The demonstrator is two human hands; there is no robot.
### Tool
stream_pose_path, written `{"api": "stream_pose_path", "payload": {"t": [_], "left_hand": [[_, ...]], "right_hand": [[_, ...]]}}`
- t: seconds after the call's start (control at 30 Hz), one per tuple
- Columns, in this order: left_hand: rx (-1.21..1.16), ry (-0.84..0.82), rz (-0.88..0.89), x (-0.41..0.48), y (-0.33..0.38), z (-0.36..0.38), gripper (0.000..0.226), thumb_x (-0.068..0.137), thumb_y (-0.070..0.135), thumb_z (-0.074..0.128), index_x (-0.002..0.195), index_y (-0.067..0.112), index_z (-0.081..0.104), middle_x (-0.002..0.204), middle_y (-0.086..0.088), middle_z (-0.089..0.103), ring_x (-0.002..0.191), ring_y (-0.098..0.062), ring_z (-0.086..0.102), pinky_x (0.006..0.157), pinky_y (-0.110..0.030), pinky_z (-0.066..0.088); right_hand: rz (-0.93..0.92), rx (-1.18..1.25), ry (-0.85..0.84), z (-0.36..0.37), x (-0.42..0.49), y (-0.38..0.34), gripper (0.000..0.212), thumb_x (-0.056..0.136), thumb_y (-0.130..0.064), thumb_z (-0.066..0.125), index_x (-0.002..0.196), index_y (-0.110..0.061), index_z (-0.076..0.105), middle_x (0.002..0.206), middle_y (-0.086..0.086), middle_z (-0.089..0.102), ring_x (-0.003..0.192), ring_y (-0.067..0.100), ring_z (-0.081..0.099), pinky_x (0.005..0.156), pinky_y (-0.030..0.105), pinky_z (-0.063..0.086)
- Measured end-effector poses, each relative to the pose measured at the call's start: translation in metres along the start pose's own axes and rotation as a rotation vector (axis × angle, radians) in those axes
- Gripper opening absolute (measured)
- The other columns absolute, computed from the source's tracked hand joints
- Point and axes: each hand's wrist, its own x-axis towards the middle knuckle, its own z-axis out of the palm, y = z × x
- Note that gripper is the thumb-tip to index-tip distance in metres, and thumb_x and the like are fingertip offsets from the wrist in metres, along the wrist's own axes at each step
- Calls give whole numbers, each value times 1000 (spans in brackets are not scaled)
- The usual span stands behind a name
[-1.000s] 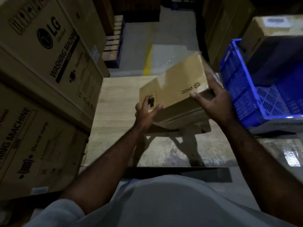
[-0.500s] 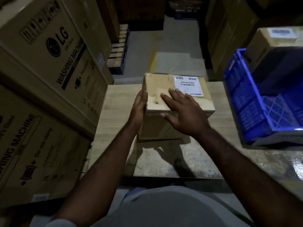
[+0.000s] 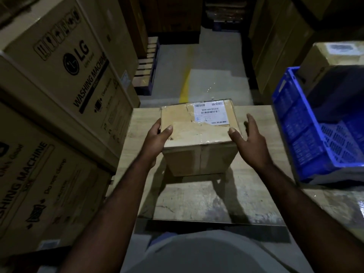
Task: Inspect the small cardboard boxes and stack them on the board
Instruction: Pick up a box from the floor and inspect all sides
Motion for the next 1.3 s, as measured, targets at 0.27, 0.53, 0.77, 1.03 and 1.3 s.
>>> {"api": "stream_pose_path", "payload": {"t": [0.27, 0.53, 0.77, 1.03, 1.3], "left_hand": [[46, 33, 58, -7, -4, 25, 36, 102, 29, 57, 136, 22, 60, 124, 3, 71, 112, -15, 67, 96, -34, 54], [-172, 1, -272, 0, -58, 53, 26, 107, 18, 50, 125, 8, 66, 118, -20, 72, 113, -43, 66, 103, -63, 48], [-68, 11, -306, -18, -52, 49, 48, 102, 56, 49, 127, 19, 67, 121, -10, 72, 109, -28, 70, 100, -50, 55], [-315, -132, -266, -49, 5, 42, 44, 110, 44, 26, 118, 19, 61, 87, 2, 75, 64, -4, 73, 52, -17, 54], [111, 105, -241, -26, -27, 18, 27, 105, 19, 55, 126, 7, 67, 113, -12, 74, 84, -20, 72, 59, -24, 52]], "right_hand": [[-167, 192, 216, 5, -19, -7, 59, 94, -51, 59, 147, -24, 56, 120, -13, 72, 106, -8, 66, 91, 21, 55], [-434, -207, 191, -1, -26, -35, 79, 95, -63, 54, 157, -15, 45, 158, 7, 50, 146, 24, 47, 117, 48, 44], [-509, -334, -106, 29, -35, -33, 71, 100, -69, 35, 160, -31, 39, 169, -1, 31, 158, 19, 24, 127, 46, 21], [-201, -630, -120, 6, -14, 31, 60, 105, -65, 25, 162, -46, 22, 174, 1, 15, 160, 32, 9, 126, 59, 8], [49, -317, 9, -16, -1, 55, 56, 98, -52, 57, 144, -23, 43, 142, 10, 54, 125, 31, 56, 98, 43, 48]]}}
